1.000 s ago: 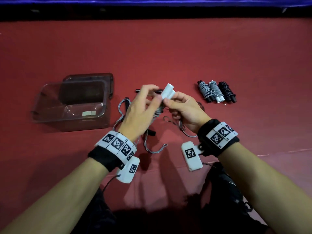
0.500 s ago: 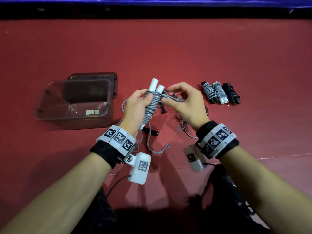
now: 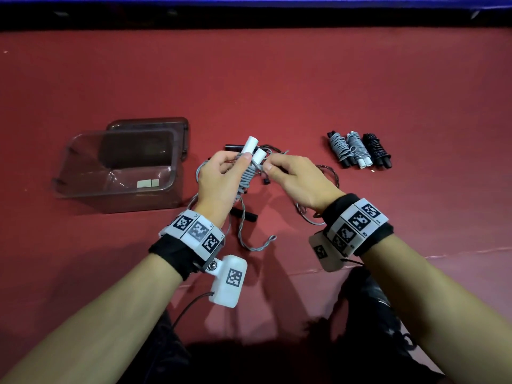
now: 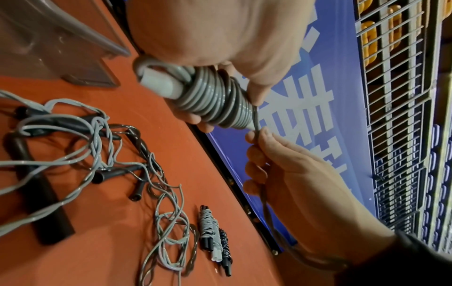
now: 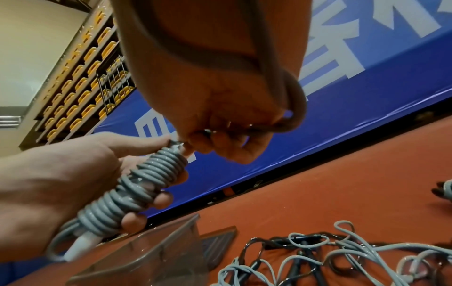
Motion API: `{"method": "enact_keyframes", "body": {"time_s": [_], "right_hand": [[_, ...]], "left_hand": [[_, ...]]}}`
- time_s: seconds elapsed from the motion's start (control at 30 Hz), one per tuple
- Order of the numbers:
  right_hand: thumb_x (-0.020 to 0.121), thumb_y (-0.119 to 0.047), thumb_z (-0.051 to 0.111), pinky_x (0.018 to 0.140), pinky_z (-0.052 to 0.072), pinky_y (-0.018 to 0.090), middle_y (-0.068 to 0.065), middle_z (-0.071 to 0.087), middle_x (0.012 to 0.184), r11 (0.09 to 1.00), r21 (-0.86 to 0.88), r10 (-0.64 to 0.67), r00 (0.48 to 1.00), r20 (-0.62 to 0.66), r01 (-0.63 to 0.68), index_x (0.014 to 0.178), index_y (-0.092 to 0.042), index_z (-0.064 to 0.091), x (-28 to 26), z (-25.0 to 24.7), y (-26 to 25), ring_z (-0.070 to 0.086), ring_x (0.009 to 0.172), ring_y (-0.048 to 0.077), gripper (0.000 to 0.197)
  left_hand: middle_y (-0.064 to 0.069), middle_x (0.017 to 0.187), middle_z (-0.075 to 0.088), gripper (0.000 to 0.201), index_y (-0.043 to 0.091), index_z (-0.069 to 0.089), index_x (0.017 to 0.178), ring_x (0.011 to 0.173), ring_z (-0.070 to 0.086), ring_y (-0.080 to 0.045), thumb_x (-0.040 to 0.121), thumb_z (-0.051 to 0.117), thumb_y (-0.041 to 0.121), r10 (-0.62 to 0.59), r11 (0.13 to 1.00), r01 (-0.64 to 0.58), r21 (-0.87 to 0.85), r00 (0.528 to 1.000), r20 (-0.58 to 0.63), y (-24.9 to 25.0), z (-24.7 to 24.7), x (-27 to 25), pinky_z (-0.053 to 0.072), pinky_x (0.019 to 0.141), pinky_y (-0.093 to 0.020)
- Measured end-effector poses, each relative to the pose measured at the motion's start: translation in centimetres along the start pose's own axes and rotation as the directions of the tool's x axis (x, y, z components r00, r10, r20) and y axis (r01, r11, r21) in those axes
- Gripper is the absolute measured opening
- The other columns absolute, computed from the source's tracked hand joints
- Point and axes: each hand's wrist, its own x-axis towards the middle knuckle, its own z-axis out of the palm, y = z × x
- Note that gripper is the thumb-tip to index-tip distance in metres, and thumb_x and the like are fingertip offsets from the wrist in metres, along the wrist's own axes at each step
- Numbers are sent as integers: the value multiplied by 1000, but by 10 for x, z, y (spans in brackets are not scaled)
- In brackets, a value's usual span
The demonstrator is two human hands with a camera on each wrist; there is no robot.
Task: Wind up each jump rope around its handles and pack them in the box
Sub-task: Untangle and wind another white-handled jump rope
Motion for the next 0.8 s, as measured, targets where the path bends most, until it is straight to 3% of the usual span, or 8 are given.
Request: {"method": "enact_keyframes", "body": {"time_s": [0.1,0.23,0.37,0.43,0.53,0.6,0.7,0.8], "right_hand": [[97,-58,52,65,44,39,-8,51,62,993,-115,1,1000,-5,-1,72,-29,51,-5,2,-3,49,62,11,39],[97,-54,57,59,36,37,-7,45,56,982,-191,-28,993,-116,6,63,-33,45,-7,3,-9,44,57,9,42],[106,-53,37,69,47,41,-2,60,66,967,-253,-4,999,-34,-5,81,-22,63,-7,6,-6,55,67,18,47],[107,-49,37,71,48,41,-1,62,69,990,-144,6,1000,23,-3,84,-16,63,-6,5,-3,56,69,19,48],[107,-37,49,67,40,37,17,56,72,984,173,27,999,41,-34,82,-3,64,-3,3,2,46,65,15,44],[102,-34,59,66,39,30,14,57,77,916,384,108,993,43,-116,91,-1,67,-3,7,2,46,68,13,36],[92,-21,73,72,47,21,2,67,97,662,715,257,964,67,-226,118,-8,57,-2,13,2,59,81,12,33],[89,-13,69,73,50,18,-1,72,106,485,850,130,978,163,-207,130,-10,55,-5,11,1,66,84,9,44]], "left_hand": [[-3,86,78,13,16,72,98,75,70,-11,90,76,25,-7,1000,7,19,1000,1,1,0,-1,55,71,-30],[-1,82,76,6,24,71,91,69,65,-9,86,72,26,23,998,-24,61,1000,4,5,0,0,51,67,-29],[0,80,76,5,23,72,91,67,66,-10,86,73,25,17,998,-18,68,1000,8,6,-1,1,52,62,-26],[-3,78,75,6,17,72,96,64,63,-8,90,72,20,11,998,-12,62,1000,17,6,1,0,50,57,-22],[-2,70,69,11,9,73,99,55,60,-7,93,69,17,-44,998,42,49,999,31,10,2,-3,47,51,-20],[-12,69,66,15,5,73,93,53,61,-21,91,69,20,-162,985,166,-54,984,72,13,-2,-1,45,45,-25],[-20,75,60,39,-4,69,100,53,58,-29,84,64,32,-346,898,406,-171,890,296,16,-11,4,41,41,-27],[-14,77,62,32,3,72,90,53,54,-25,82,58,31,-418,818,562,-122,727,545,22,-15,0,39,39,-24]]}}
